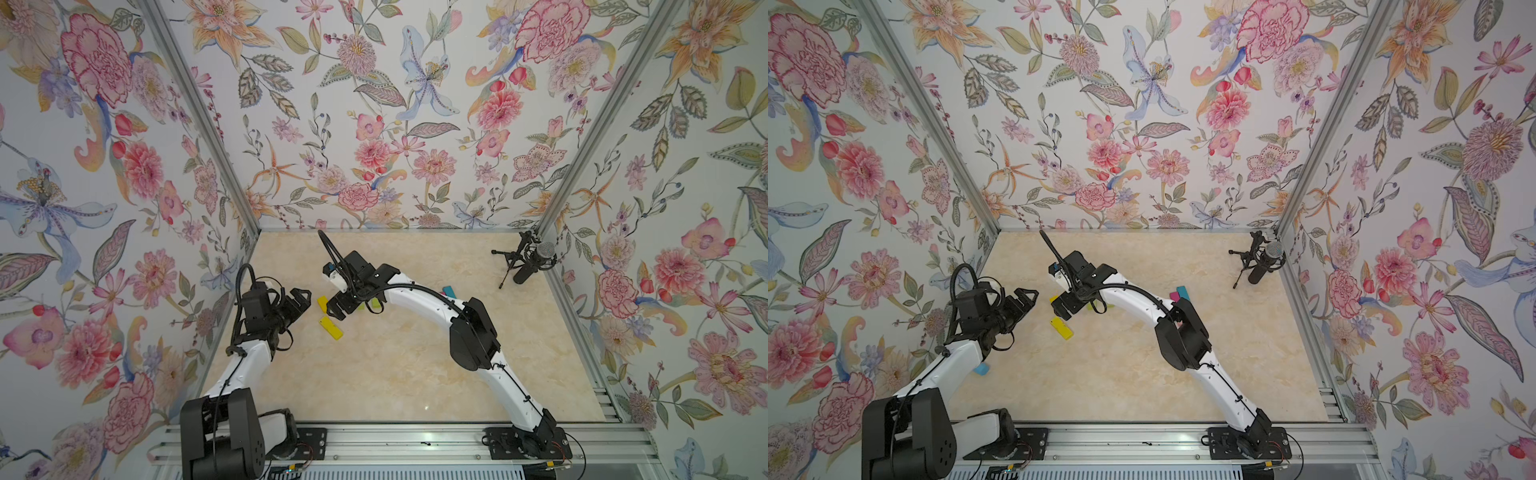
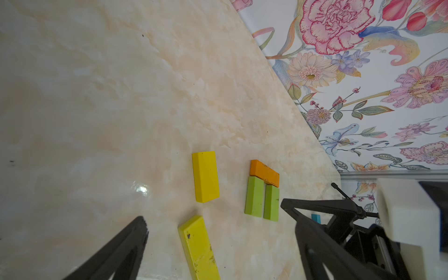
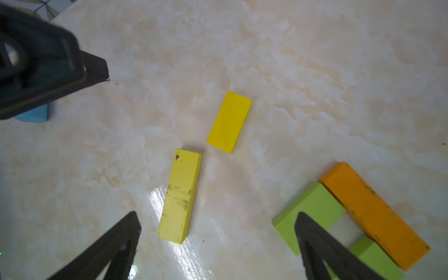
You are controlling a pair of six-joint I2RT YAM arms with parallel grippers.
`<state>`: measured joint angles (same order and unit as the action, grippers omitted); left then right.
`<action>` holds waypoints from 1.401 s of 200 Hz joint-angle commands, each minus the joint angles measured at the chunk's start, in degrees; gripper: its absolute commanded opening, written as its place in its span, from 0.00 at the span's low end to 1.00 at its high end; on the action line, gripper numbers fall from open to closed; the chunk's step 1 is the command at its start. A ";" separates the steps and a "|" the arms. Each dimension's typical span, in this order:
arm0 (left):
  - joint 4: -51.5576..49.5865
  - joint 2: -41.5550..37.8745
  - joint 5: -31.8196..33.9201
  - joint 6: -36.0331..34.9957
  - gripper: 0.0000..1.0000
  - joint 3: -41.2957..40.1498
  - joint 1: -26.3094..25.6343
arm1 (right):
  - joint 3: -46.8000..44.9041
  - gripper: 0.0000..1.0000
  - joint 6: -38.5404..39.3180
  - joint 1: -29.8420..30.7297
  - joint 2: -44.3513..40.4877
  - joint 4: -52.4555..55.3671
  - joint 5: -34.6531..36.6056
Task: Assemble the letter p with building blocks
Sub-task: Pick up the building block from the center of the board.
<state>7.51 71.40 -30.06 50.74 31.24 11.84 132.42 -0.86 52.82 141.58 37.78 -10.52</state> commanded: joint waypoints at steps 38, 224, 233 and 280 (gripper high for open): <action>8.43 10.09 -4.74 2.48 0.88 4.30 0.84 | 7.83 0.91 -8.10 -2.07 6.93 2.82 -0.84; -34.83 32.84 22.81 0.82 0.68 41.98 -15.61 | -42.07 0.87 -18.21 -9.69 -36.62 -18.10 9.47; -35.56 33.57 21.35 1.41 0.69 42.98 -16.24 | -43.39 0.87 -18.67 -9.98 -37.36 -18.75 8.98; -47.63 38.68 26.02 5.34 0.59 48.02 -19.22 | -46.55 0.87 -19.74 -10.63 -37.95 -20.14 7.12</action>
<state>-28.45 106.00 -9.54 53.25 77.01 -6.81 87.18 -19.03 42.59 104.68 20.01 -2.42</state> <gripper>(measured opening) 0.611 0.868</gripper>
